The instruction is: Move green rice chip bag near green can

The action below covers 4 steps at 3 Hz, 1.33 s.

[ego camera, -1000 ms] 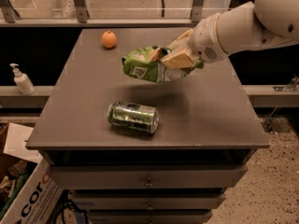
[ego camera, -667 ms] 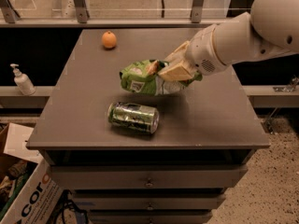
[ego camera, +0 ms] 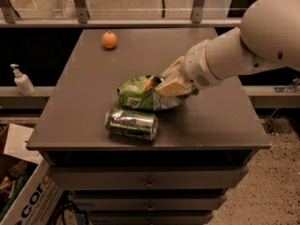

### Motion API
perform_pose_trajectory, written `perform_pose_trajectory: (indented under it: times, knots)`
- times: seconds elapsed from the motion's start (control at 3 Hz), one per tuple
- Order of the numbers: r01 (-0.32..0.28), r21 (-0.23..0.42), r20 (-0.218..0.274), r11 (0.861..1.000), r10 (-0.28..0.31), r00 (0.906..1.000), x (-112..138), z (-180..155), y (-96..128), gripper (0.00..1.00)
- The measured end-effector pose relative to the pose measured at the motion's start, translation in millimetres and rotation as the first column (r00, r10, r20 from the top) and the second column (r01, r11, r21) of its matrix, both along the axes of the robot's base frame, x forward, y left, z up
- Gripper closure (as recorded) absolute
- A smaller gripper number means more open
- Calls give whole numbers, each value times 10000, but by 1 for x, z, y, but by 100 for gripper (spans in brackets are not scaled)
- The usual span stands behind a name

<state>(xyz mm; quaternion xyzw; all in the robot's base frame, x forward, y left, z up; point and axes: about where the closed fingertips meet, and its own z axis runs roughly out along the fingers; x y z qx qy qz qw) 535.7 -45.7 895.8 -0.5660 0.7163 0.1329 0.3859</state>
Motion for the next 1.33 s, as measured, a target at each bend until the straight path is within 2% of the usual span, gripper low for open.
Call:
perform_pose_trajectory:
  times: [0.33, 0.67, 1.33]
  knots:
    - [-48, -175, -185, 9998, 45, 9998, -4, -12, 7, 99]
    - [-91, -298, -353, 9995, 81, 9993, -1, -24, 15, 48]
    - [-177, -361, -373, 9992, 164, 9992, -3, -23, 21, 0]
